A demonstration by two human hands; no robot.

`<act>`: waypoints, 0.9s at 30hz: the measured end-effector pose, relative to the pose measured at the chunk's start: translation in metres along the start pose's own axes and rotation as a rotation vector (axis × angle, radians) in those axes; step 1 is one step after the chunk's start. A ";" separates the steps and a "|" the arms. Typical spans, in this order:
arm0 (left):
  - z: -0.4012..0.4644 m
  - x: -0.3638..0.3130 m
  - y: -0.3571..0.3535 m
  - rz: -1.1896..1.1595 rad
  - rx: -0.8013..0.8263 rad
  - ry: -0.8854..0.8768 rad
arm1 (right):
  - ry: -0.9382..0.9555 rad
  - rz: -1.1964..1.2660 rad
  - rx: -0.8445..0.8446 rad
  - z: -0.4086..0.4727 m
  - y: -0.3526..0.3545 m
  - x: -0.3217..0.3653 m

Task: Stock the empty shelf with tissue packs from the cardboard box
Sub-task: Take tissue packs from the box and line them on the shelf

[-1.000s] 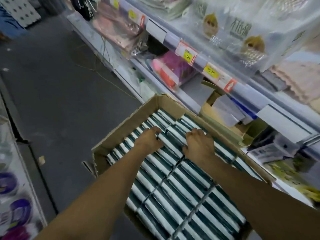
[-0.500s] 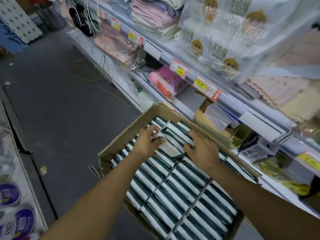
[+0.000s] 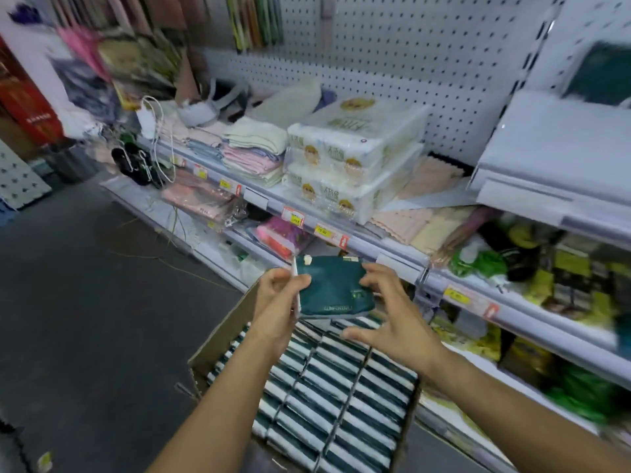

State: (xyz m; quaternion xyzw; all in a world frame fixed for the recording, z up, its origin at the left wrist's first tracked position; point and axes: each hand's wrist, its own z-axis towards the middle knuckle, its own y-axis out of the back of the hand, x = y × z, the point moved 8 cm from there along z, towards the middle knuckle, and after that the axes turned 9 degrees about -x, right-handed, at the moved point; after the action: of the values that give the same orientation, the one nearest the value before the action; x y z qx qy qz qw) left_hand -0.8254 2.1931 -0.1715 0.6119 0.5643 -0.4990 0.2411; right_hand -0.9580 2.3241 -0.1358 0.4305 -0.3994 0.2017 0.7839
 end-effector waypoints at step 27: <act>-0.136 -0.077 -0.330 -0.110 0.407 -0.005 | -0.306 0.686 -0.922 -0.020 0.395 0.052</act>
State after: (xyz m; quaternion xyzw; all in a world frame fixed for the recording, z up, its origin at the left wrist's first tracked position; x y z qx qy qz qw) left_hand -1.0764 2.3574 0.0373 0.6150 0.4837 -0.6168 0.0863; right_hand -1.1786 2.5560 0.1026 -0.0837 -0.6706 0.1848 0.7136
